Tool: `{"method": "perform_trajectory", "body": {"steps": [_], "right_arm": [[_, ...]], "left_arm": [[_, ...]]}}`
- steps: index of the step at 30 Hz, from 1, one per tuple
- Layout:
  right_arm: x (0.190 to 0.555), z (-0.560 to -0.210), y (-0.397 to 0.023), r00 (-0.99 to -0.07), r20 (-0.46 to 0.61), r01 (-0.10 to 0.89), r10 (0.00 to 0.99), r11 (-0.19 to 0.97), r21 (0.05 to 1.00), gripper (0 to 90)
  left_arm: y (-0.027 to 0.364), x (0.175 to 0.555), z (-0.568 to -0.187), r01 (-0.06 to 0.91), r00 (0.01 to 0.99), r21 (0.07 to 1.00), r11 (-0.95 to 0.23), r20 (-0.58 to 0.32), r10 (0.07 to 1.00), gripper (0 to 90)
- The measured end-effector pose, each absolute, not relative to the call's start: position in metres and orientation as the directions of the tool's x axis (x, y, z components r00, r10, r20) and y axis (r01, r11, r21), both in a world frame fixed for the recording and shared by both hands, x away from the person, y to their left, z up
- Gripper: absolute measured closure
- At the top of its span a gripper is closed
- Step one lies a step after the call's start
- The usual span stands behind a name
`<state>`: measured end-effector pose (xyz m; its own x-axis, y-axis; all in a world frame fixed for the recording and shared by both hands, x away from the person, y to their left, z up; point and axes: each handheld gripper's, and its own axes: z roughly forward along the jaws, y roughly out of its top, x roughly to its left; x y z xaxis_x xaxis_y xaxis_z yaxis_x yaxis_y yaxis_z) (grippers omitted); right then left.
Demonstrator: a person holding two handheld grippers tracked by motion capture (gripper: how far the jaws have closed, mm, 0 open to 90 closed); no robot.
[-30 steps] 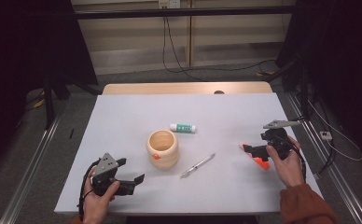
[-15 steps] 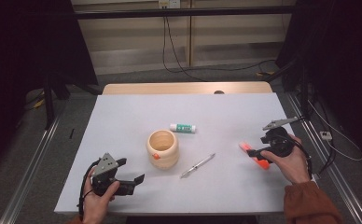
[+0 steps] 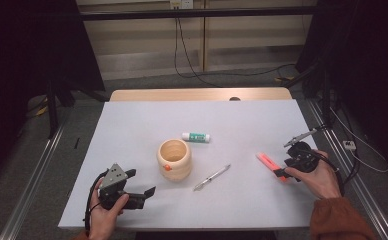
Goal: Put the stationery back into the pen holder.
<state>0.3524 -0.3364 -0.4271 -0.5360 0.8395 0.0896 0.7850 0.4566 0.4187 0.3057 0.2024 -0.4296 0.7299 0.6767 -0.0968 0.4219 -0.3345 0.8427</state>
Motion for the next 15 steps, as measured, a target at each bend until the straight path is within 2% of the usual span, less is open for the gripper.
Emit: {"method": "perform_trajectory", "body": {"steps": [4,6,10,15], "right_arm": [[0.353,-0.429,-0.333,-0.552,0.095,0.781,0.829,0.474,0.407,44.5],[0.354,-0.430,-0.330,-0.568,0.085,0.772,0.819,0.494,0.400,50.4],[0.354,-0.431,-0.323,-0.586,0.044,0.761,0.809,0.530,0.374,56.6],[0.354,-0.432,-0.323,-0.597,0.034,0.751,0.801,0.545,0.372,57.0]], "left_arm": [[0.203,0.306,-0.430,0.422,0.731,0.842,-0.335,-0.097,0.676,7.8],[0.203,0.306,-0.430,0.426,0.729,0.841,-0.333,-0.102,0.676,7.7],[0.204,0.306,-0.430,0.428,0.728,0.840,-0.334,-0.101,0.678,7.8],[0.203,0.306,-0.430,0.425,0.735,0.837,-0.345,-0.097,0.671,7.7]]}}
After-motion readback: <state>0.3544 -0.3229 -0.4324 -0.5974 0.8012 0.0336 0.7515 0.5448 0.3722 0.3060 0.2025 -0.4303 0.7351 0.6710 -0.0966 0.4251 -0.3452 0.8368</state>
